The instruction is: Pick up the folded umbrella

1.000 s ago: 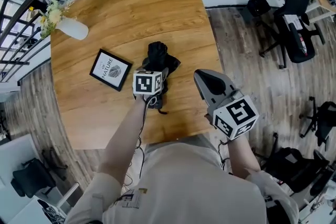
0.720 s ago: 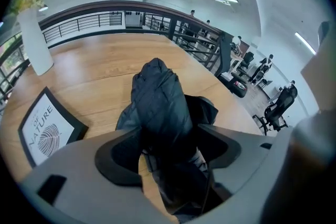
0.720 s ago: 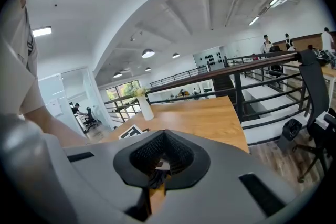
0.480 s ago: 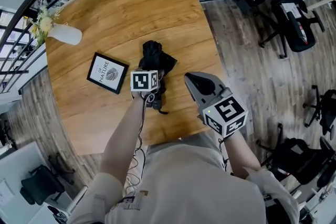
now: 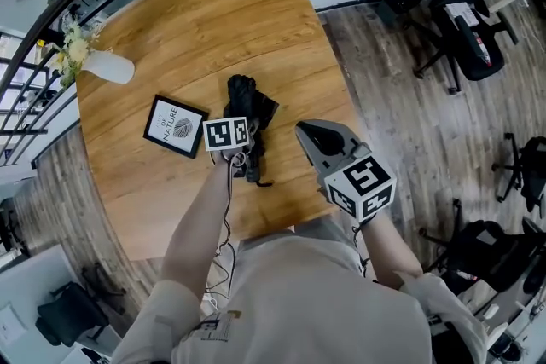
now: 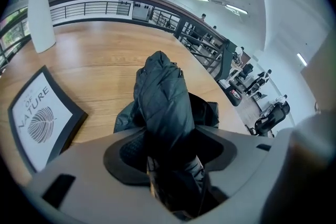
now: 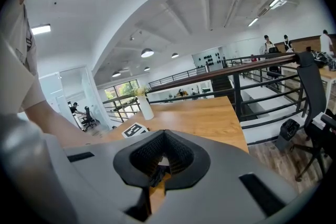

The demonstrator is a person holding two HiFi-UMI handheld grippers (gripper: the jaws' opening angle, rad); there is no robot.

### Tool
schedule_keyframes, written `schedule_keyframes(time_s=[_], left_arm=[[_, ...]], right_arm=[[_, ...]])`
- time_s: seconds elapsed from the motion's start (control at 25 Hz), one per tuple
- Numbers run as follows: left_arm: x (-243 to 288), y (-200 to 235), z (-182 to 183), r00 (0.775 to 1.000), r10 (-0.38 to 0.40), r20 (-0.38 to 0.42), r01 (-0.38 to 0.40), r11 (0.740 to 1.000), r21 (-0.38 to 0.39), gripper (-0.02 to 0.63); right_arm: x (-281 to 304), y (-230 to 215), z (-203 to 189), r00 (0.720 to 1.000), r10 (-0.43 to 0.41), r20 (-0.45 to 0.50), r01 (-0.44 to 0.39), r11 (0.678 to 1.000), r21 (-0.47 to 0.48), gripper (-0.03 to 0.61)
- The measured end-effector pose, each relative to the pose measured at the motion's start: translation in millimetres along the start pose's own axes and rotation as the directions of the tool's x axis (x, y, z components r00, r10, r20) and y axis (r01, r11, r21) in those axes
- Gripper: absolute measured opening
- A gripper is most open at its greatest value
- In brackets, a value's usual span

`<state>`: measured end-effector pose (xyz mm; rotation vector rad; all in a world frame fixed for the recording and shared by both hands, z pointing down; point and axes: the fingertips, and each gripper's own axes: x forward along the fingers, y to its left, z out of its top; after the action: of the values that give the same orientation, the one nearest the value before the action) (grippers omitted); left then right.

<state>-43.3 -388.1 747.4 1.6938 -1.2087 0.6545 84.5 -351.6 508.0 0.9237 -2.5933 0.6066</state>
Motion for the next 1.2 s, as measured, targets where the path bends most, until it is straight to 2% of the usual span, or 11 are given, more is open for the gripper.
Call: schedule_keyframes(time_s=[0.12,0.24,0.36,0.44,0.6,0.84,1.04,1.2], left_arm=[[-19.6,-3.4,-5.4,0.999,-0.03,0.032,0.03,1.0,-0.004,0.253],[-55.9,-15.6,1.3,0.991,-0.076,0.111,0.075,0.997,0.02,0.25],[-104.4,-32.9,23.9,0.969,-0.109,0.221,0.089,0.991,0.096,0.25],[-142.6,-39.4,42.2,0.946,-0.123,0.301,0.087,0.988,0.129,0.252],[-225.6,-44.1,76.0,0.871,-0.141,0.47,0.079,0.986,0.149,0.252],[-350.8,-53.0,107.6,0.727,-0.155,0.669,-0.008,0.972,0.234,0.252],[-428.8,-65.3,106.4,0.621,-0.176,0.764,-0.087,0.953,0.289,0.253],[-472.3,-74.4,82.1,0.539,-0.195,0.82,-0.087,0.955,0.285,0.254]], right_arm=[[-11.0,5.0,9.7,1.0,-0.017,0.023,0.017,1.0,-0.016,0.028],[-22.0,11.8,18.1,0.998,-0.031,0.045,0.033,0.999,-0.035,0.028],[-32.8,18.8,33.2,0.996,-0.043,0.075,0.047,0.997,-0.059,0.028],[-38.8,25.5,49.2,0.993,-0.049,0.107,0.057,0.995,-0.078,0.028],[-51.7,48.1,94.2,0.98,-0.034,0.197,0.063,0.988,-0.14,0.028],[-77.4,104.4,164.1,0.935,0.042,0.351,0.051,0.966,-0.252,0.028],[-99.7,148.2,195.0,0.9,0.112,0.421,0.027,0.95,-0.31,0.028],[-109.7,170.0,187.7,0.893,0.133,0.429,0.026,0.939,-0.344,0.028]])
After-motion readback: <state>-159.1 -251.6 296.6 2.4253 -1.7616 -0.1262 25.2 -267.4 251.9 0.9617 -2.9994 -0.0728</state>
